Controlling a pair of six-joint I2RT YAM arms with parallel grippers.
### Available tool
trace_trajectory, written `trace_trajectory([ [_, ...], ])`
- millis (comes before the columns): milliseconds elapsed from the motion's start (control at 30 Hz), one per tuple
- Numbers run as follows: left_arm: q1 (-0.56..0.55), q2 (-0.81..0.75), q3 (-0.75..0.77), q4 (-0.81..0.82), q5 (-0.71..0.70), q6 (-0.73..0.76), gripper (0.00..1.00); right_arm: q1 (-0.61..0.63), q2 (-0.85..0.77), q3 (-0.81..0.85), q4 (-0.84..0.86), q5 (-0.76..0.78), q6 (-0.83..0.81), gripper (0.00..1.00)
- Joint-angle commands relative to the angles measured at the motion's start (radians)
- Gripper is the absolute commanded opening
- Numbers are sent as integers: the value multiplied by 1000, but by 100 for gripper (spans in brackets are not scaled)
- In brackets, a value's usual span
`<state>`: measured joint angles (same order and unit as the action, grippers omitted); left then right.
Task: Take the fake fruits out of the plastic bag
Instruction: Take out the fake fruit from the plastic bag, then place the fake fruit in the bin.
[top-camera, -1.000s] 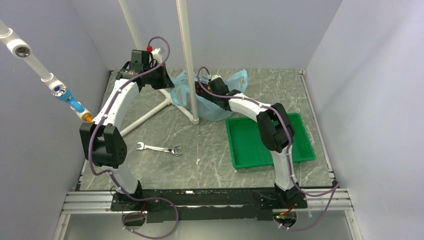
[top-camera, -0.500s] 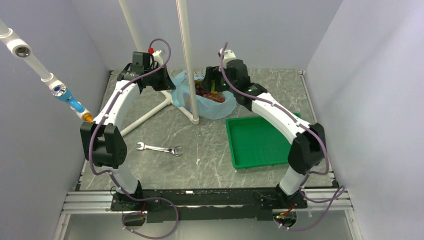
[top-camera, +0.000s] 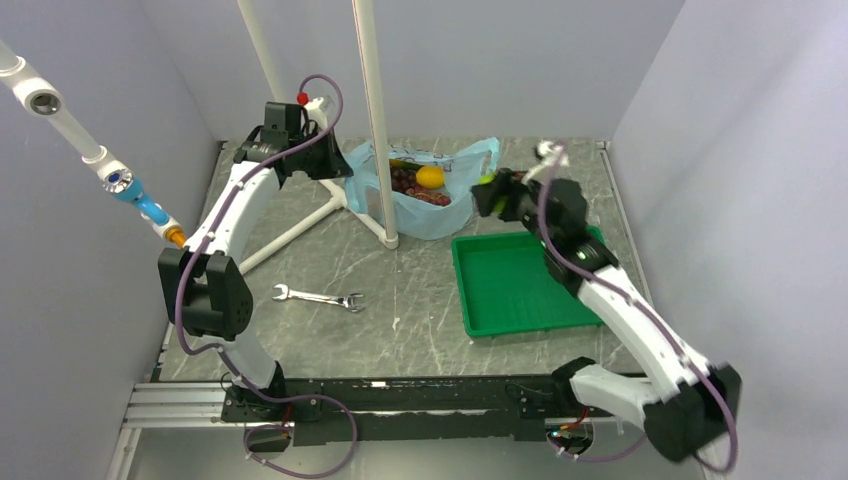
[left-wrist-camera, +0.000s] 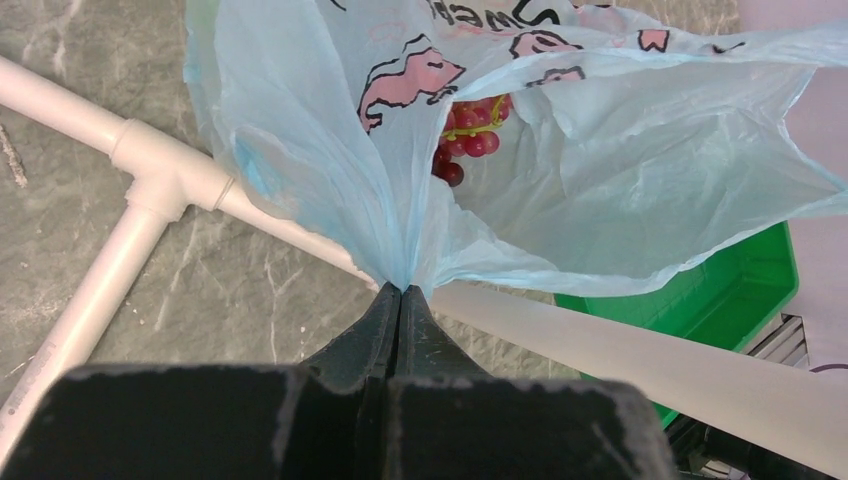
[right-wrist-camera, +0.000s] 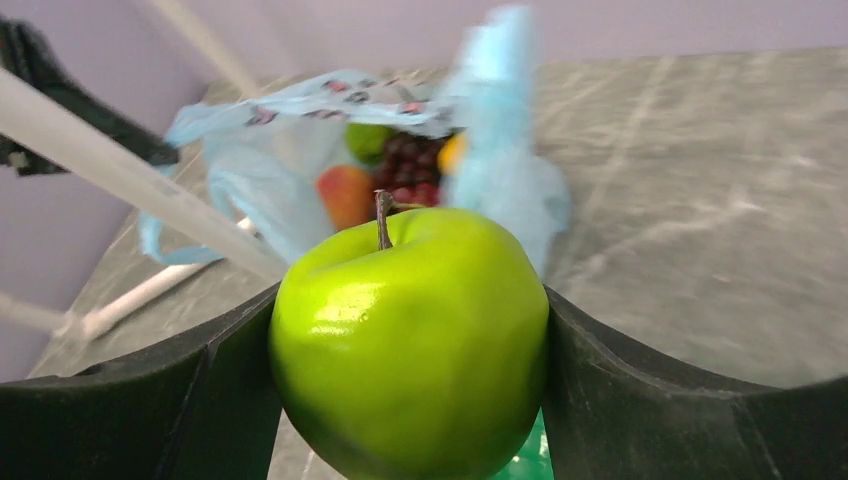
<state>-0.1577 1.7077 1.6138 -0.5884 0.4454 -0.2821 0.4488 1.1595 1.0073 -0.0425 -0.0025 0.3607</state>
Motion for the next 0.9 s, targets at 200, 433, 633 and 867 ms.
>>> trace_trajectory([
  [200, -15, -43, -4, 35, 26, -6, 0, -99, -397, -353, -88, 292, 84, 0],
  [433, -16, -51, -6, 33, 6, 3, 0, -116, -283, -468, -6, 109, 165, 0],
  [633, -22, -54, -8, 32, 0, 9, 0, -118, -55, -447, 110, -40, 176, 3],
  [867, -25, -52, -6, 28, -2, 11, 0, -114, 72, -454, 185, -129, 204, 35],
])
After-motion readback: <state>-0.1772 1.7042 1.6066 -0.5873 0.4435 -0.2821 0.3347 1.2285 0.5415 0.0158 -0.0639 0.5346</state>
